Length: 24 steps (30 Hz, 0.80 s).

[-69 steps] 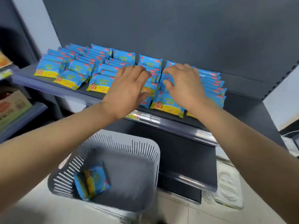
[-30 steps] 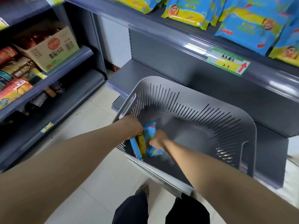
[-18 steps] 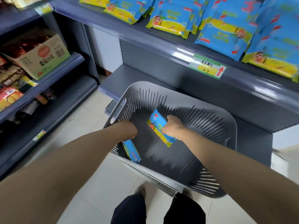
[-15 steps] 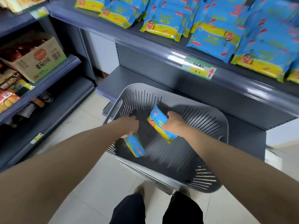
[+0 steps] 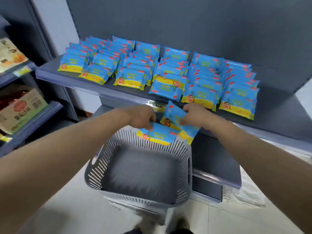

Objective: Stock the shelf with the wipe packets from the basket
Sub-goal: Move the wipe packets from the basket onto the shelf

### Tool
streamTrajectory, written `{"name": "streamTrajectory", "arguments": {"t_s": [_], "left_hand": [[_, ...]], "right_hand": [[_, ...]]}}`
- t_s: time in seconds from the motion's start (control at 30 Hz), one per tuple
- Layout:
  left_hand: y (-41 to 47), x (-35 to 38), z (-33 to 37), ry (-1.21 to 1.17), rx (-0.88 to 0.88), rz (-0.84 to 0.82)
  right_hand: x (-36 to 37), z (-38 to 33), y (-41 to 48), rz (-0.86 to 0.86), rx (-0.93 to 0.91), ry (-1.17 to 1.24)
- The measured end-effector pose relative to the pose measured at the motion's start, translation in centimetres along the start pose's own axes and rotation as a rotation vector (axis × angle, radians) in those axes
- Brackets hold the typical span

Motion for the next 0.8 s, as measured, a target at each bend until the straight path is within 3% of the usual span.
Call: {"name": "streamTrajectory", "arguments": {"t_s": [0.17, 0.37, 0.5, 0.8], "left_hand": [[1.4, -5.4, 4.4, -0.053, 0.133, 0.15], [5.0, -8.8, 10.6, -0.078, 0.253, 0.216], [7.5, -9.7, 13.7, -0.072, 0.308, 0.253], [12.2, -10.8, 15.6, -0.135, 0.267, 0.273]], "right_hand": [[-7.0, 3.4, -4.0, 0.189, 0.064, -0.025], [-11.0, 11.5, -6.9, 0.41, 0.185, -0.034], [-11.4, 16.9, -6.9, 0.35, 0.251, -0.05], [-12.7, 21.8, -2.5, 0.204, 0.145, -0.155]]}}
Point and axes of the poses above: each hand's wrist, its own y-axis towards the middle knuckle, its own x-axis out of the palm, z = x × y, the point moved 1 cm from there along y, towards the middle knuckle, and after that the axes turned 13 degrees about -z, right-handed, at the moved point
